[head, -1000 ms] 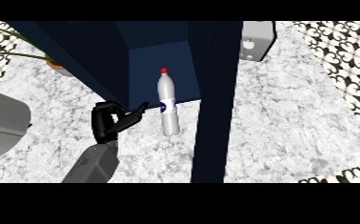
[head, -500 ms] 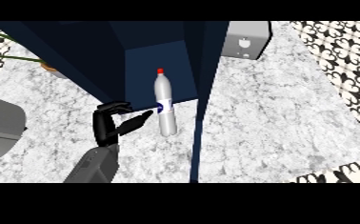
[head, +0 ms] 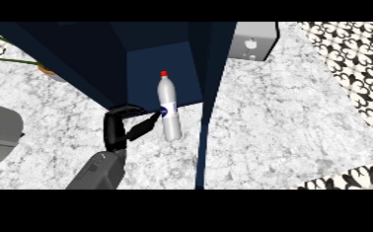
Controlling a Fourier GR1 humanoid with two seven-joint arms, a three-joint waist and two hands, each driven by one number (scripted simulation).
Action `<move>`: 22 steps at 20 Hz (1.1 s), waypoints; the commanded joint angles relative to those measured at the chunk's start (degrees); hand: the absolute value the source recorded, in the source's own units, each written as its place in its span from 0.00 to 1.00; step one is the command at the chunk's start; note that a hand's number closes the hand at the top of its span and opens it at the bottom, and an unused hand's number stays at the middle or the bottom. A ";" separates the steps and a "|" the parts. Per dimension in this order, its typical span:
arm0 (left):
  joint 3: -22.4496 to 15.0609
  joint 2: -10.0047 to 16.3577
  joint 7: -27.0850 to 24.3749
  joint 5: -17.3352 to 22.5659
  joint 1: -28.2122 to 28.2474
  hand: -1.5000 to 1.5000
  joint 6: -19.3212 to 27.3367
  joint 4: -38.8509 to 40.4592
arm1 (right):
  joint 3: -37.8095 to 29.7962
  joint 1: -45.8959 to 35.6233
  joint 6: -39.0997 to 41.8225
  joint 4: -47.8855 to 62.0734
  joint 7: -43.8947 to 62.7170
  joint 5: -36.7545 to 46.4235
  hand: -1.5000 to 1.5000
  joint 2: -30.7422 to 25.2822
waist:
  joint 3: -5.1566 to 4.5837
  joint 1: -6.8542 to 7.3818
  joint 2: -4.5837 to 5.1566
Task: Pick up the bottled water, place it into the cabinet and close the cabinet
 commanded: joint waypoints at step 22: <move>-1.75 -6.40 2.36 5.98 -14.70 1.00 -17.85 -0.94 | -1.90 5.34 2.83 -5.12 2.19 0.44 1.00 -1.73 | -0.64 7.44 -1.37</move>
